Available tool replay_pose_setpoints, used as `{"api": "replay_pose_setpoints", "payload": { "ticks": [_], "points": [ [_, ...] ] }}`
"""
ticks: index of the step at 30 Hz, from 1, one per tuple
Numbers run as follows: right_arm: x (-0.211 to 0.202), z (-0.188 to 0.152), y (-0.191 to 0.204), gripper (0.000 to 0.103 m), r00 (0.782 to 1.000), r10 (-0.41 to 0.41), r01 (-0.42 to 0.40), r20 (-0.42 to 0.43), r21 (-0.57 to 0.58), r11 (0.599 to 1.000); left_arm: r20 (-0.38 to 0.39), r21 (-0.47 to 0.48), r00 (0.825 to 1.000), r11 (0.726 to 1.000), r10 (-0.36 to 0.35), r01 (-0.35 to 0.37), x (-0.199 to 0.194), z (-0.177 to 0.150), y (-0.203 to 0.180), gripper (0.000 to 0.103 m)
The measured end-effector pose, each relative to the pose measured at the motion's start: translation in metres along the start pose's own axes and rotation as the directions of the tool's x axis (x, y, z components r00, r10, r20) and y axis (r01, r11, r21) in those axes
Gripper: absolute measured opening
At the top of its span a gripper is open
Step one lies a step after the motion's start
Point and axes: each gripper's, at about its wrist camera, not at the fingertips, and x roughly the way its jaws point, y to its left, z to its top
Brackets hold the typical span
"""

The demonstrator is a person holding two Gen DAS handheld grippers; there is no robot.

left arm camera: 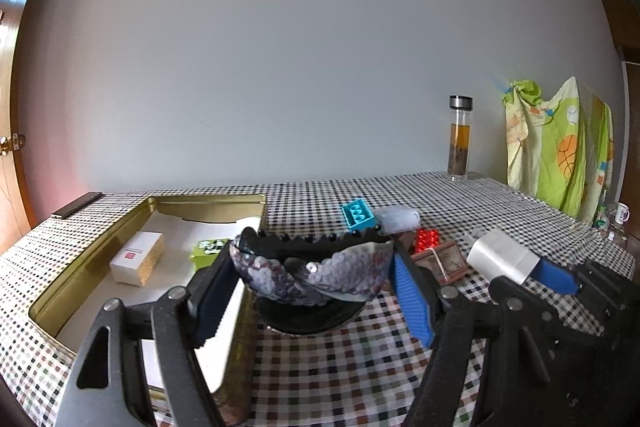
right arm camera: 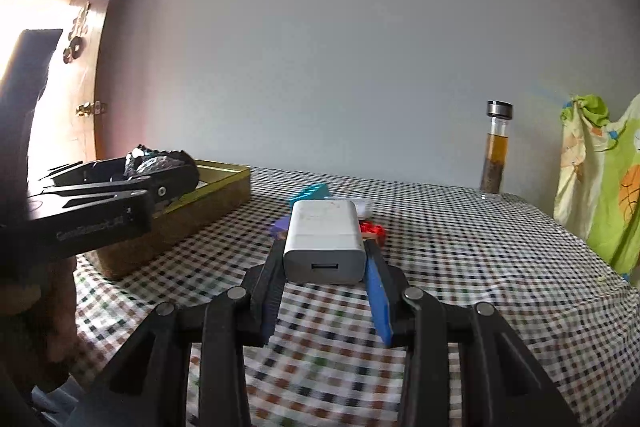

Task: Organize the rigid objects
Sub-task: 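Carry fabric cup with left tool while right tool carries charger toward tin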

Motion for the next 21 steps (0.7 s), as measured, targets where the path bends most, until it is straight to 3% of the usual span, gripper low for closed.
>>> {"api": "replay_pose_setpoints", "payload": {
  "ticks": [21],
  "points": [
    [0.005,0.006,0.033,0.04,0.998,0.061,-0.061,0.002,0.003,0.998,0.035,-0.021,0.999,0.999,0.039,-0.038,-0.01,-0.002,0.023,0.073]
  ]
}}
